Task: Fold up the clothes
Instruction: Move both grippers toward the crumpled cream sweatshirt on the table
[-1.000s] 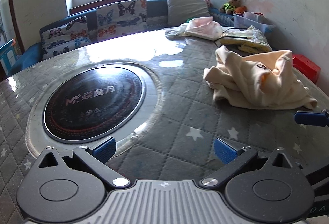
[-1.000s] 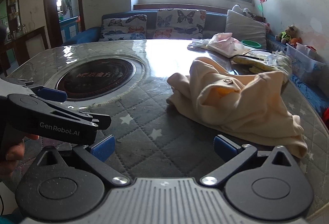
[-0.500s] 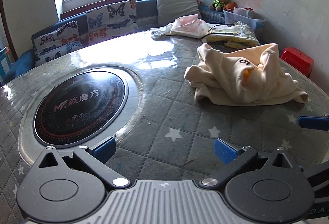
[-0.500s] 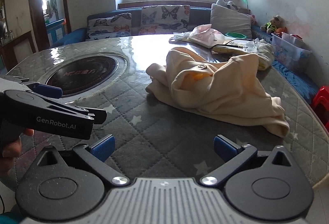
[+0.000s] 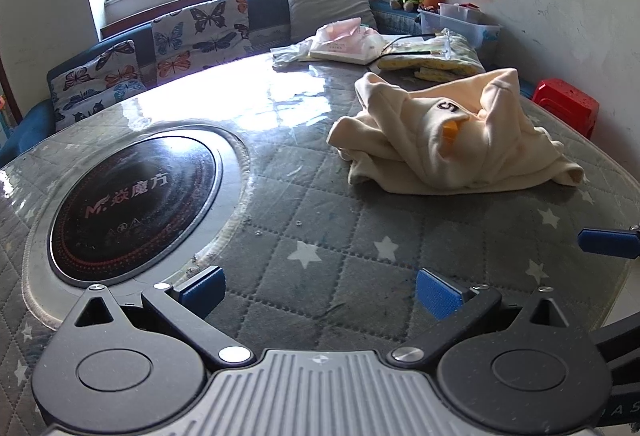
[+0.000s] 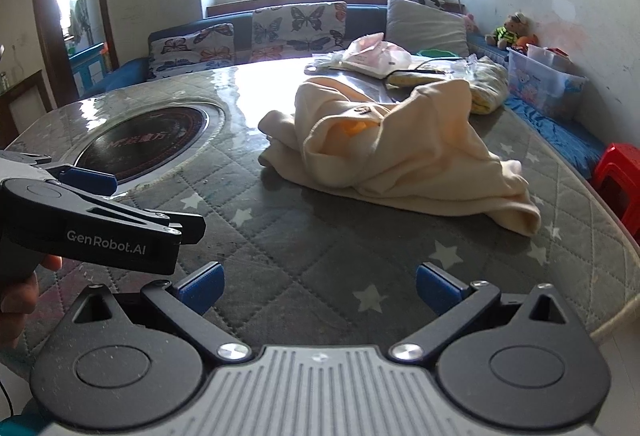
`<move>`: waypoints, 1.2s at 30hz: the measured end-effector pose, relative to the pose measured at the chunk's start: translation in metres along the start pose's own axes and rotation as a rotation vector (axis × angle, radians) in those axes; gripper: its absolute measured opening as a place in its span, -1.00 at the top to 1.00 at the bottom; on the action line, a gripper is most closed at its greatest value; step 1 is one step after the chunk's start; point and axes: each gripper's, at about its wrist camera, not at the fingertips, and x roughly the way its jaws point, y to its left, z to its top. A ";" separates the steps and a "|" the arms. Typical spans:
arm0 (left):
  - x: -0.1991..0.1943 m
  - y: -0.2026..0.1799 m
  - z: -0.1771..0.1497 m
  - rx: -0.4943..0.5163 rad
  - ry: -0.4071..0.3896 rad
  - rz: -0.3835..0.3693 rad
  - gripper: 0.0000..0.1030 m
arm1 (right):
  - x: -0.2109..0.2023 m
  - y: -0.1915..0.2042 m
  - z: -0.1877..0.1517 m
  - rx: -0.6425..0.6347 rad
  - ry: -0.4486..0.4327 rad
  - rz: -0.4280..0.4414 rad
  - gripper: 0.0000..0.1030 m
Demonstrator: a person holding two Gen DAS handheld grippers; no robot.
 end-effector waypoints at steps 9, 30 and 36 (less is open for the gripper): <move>0.007 -0.008 0.003 0.011 0.026 -0.016 -1.00 | 0.003 -0.006 -0.004 0.010 0.036 -0.037 -1.00; 0.022 -0.021 0.015 0.026 0.091 -0.055 -1.00 | 0.009 -0.014 0.002 0.020 0.074 -0.048 -0.99; 0.025 -0.024 0.019 0.029 0.103 -0.064 -1.00 | 0.011 -0.017 0.003 0.019 0.086 -0.052 -0.99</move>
